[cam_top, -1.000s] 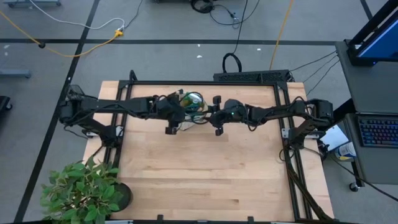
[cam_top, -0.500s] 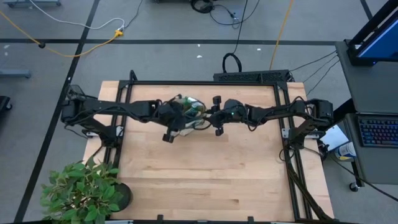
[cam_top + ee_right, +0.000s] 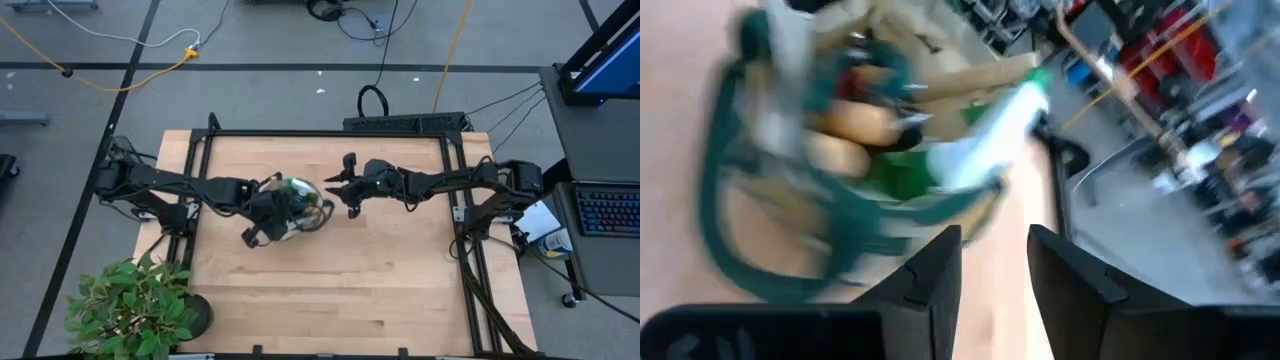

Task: Pick & Place Garden tools in Gardening bag
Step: Adjust the gardening bag

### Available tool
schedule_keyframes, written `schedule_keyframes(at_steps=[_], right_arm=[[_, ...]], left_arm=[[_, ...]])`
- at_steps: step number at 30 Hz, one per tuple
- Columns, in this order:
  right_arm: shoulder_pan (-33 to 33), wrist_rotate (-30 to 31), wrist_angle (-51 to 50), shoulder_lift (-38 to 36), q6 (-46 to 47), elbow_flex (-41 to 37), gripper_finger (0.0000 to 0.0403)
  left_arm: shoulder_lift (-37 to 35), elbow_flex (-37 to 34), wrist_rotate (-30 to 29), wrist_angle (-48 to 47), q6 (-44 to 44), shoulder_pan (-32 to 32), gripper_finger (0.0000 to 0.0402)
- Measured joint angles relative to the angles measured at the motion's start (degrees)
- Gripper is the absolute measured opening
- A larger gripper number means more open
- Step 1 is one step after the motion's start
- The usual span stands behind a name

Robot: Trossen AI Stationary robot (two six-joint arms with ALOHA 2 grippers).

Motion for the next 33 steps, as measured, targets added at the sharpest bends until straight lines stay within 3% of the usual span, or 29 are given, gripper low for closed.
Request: schedule_keyframes(at_steps=[4, 10, 16, 25, 29, 33], right_arm=[[0.68, -0.28, -1.62, -0.53, -4.58, -0.13, 0.0112], [2.6, -2.69, -1.19, -0.68, -6.69, -0.09, 0.0112], [3.07, -13.37, -0.84, -0.7, -1.6, -0.07, 0.0112], [3.16, -27.29, 3.2, -0.47, 2.33, -0.06, 0.0112], [4.0, -27.13, 3.38, 0.87, 1.08, -0.07, 0.0112], [5.11, -27.03, 3.27, 2.44, -6.49, -0.06, 0.0112]], left_arm=[[-1.24, -0.09, 1.26, -1.88, 3.14, -2.14, 0.0011], [-2.44, -0.1, 11.19, -4.45, 2.79, -4.14, 0.0005], [-4.15, -0.15, 11.19, -4.73, -2.53, -5.61, 0.0023], [-7.97, -0.15, 9.54, 1.25, -21.05, -5.67, 0.0026], [-9.37, -0.06, 9.66, 2.92, -23.57, -5.67, 0.0026], [-9.37, -0.09, 7.77, 3.67, -27.36, -5.7, 0.0026]])
